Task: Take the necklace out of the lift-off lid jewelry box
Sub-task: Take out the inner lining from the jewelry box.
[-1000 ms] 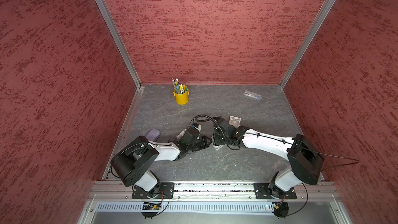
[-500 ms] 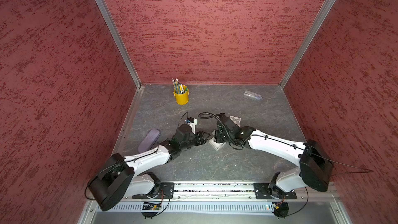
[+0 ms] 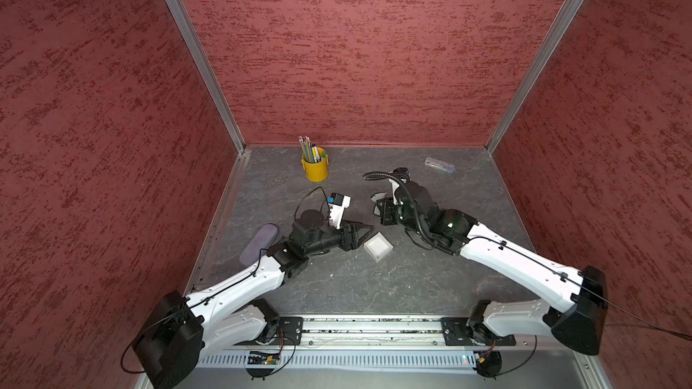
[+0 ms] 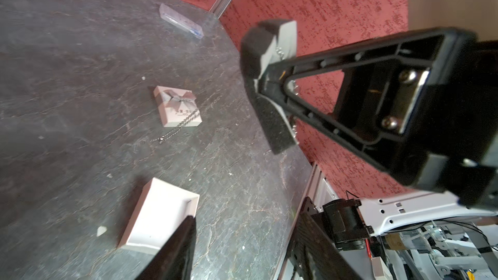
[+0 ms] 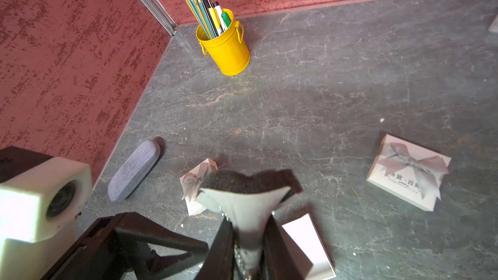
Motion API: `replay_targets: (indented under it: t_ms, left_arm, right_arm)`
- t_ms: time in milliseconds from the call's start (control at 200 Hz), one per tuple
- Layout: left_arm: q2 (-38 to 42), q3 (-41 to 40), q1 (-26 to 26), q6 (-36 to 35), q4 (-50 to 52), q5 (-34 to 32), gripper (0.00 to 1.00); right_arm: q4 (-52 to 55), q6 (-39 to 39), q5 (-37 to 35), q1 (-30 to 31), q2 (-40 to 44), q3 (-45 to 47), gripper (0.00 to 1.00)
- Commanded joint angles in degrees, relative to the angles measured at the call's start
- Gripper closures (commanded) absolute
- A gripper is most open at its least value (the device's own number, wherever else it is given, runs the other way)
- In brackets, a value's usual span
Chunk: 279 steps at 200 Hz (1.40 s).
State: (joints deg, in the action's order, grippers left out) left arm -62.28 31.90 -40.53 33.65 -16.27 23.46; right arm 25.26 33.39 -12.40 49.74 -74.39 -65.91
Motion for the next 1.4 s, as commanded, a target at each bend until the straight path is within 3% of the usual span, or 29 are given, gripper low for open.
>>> replay_targets:
  t_ms: [0,250,541,872,1102,1197,1393]
  left_arm:
    - [-1.9,1.6,0.0,0.6,-5.5,2.1,0.42]
    - [-5.1,4.5,0.9,1.5,-6.6,3.2,0.46]
    - [-7.4,5.4,2.2,3.4,-9.1,4.4,0.6]
    - [-9.4,6.3,2.1,4.2,-13.1,6.4,0.59]
    - [-9.8,7.1,1.6,3.4,-12.3,7.1,0.47]
    - [-10.5,7.4,1.3,3.0,-11.6,6.9,0.48]
    - [-11.9,7.8,1.4,4.2,-14.3,6.5,0.6]
  right_arm:
    - [0.3,-0.7,-1.0,-0.1,1.2,-1.4,0.81]
    - [-1.7,-0.5,0.8,-0.1,2.1,-0.5,0.81]
    - [-3.0,-0.1,1.9,-0.1,2.6,1.3,0.81]
    - [-3.3,0.1,2.0,-0.1,2.8,2.3,0.81]
    - [-2.0,0.6,-0.4,-0.1,2.9,2.3,0.81]
    - [-1.6,0.7,-0.4,-0.2,2.7,2.0,0.81]
    - [-3.6,0.4,2.7,-0.1,2.9,3.0,0.81]
